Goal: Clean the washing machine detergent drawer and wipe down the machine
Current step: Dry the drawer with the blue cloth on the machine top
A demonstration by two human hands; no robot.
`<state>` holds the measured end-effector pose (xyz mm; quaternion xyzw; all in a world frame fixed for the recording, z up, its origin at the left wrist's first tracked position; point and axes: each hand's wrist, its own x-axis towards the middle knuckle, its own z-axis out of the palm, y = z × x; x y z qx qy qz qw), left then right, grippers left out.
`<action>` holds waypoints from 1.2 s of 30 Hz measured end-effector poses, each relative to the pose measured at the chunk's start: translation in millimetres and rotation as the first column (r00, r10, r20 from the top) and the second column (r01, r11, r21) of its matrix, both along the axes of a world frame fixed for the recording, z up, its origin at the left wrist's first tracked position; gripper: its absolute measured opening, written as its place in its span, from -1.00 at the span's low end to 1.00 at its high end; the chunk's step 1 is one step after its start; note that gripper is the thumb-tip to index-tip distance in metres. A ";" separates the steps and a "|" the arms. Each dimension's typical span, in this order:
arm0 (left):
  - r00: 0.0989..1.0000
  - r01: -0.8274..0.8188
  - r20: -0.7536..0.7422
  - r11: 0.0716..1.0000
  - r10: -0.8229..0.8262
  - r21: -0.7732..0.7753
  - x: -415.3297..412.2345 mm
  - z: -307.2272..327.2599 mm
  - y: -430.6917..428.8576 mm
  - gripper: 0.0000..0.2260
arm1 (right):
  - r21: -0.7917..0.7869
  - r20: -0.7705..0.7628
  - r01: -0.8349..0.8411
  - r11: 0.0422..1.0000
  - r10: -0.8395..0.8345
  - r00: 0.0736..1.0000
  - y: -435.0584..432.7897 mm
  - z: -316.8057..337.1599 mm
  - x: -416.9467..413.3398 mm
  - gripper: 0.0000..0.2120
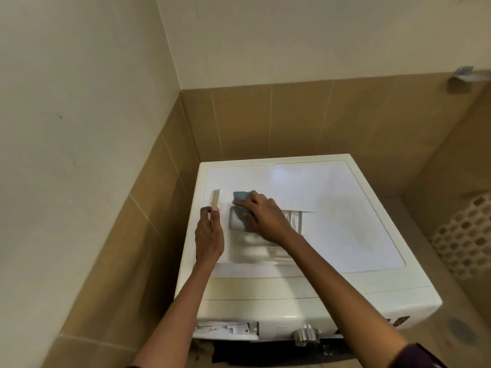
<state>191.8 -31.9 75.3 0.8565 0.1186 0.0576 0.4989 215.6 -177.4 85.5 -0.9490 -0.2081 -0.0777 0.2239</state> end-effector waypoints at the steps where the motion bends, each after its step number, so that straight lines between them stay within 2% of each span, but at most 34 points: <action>1: 1.000 -0.002 0.028 1.000 0.002 -0.011 -1.5 -1.2 1.5 -0.62 | 0.017 -0.008 0.036 0.999 -0.035 0.999 -14.1 -3.5 -4.2 -0.63; 4: 0.997 0.016 0.079 0.999 -0.012 -0.039 -9.7 -3.2 -0.3 -0.65 | 0.258 -0.119 0.258 0.931 -0.234 0.965 -54.4 -5.3 -15.5 -0.69; 5: 0.996 0.032 0.082 0.998 -0.028 -0.049 -13.1 -4.1 -2.9 -0.64 | 0.211 -0.127 0.342 0.916 -0.321 0.938 -62.1 -4.8 -15.5 -0.70; 6: 0.996 0.050 0.081 0.997 -0.045 -0.057 -17.0 -5.1 -5.7 -0.61 | 0.095 -0.118 0.382 0.919 -0.371 0.921 -64.6 -4.1 -14.7 -0.69; 7: 0.994 0.065 0.089 0.995 -0.059 -0.072 -20.6 -7.6 -9.0 -0.59 | 0.043 -0.108 0.395 0.918 -0.389 0.915 -63.7 -5.2 -13.4 -0.68; 8: 0.993 0.072 0.104 0.993 -0.062 -0.096 -24.4 -9.1 -12.0 -0.55 | 0.058 -0.097 0.374 0.926 -0.367 0.925 -56.5 -1.4 -12.5 -0.69; 10: 0.986 0.066 0.162 0.988 -0.043 -0.139 -32.0 -12.3 -15.8 -0.33 | 0.133 -0.095 0.271 0.953 -0.260 0.961 -31.1 5.6 -12.2 -0.72; 12: 0.982 0.064 0.188 0.984 -0.031 -0.168 -35.6 -16.4 -15.1 -0.08 | 0.218 -0.073 0.104 0.970 -0.090 0.993 0.6 11.3 -11.2 -0.74; 13: 0.981 0.064 0.192 0.983 -0.030 -0.173 -35.5 -18.5 -14.4 -0.02 | 0.245 -0.071 0.038 0.969 -0.021 0.997 12.1 16.0 -12.3 -0.76; 16: 0.979 0.062 0.205 0.980 -0.022 -0.190 -33.8 -20.8 -10.7 -0.03 | 0.241 -0.042 -0.038 0.970 0.050 0.998 10.8 20.7 -15.6 -0.80; 18: 0.978 0.062 0.210 0.981 -0.022 -0.185 -31.8 -20.2 -8.8 -0.07 | 0.200 -0.076 0.046 0.979 -0.031 0.997 -17.8 13.9 -17.3 -0.89; 19: 0.977 0.057 0.213 0.980 -0.015 -0.189 -31.7 -19.4 -8.6 -0.08 | 0.206 -0.128 0.117 0.971 -0.092 0.988 -36.1 9.1 -17.0 -0.89; 22: 0.974 0.069 0.225 0.972 -0.017 -0.224 -31.5 -14.8 -9.6 -0.05 | 0.015 -0.217 0.337 0.941 -0.326 0.920 -83.5 5.3 -13.0 -0.78; 24: 0.970 0.076 0.243 0.972 -0.020 -0.223 -30.7 -16.6 -10.1 -0.06 | -0.035 -0.253 0.381 0.924 -0.377 0.891 -85.2 8.8 -8.6 -0.81; 25: 0.969 0.078 0.245 0.970 -0.020 -0.230 -30.8 -18.7 -10.8 -0.06 | -0.002 -0.267 0.369 0.929 -0.356 0.895 -77.4 12.3 -7.7 -0.85; 28: 0.974 0.096 0.225 0.961 -0.037 -0.258 -33.2 -24.5 -10.9 -0.01 | 0.167 -0.191 0.150 0.975 -0.117 0.975 -34.7 17.5 -16.2 -0.88; 30: 0.970 0.144 0.225 0.960 -0.090 -0.239 -34.6 -28.9 -5.6 0.02 | 0.150 -0.093 0.000 0.989 0.015 0.996 -16.0 19.0 -22.4 -0.86; 33: 0.955 0.254 0.200 0.949 -0.217 -0.185 -35.7 -32.8 5.9 -0.03 | 0.186 -0.051 -0.010 0.983 0.020 0.998 -21.3 14.4 -20.2 -0.82; 36: 0.958 0.267 0.162 0.939 -0.235 -0.216 -35.3 -26.5 11.9 -0.01 | 0.179 -0.059 0.048 0.983 -0.038 0.998 -24.6 9.1 -17.3 -0.82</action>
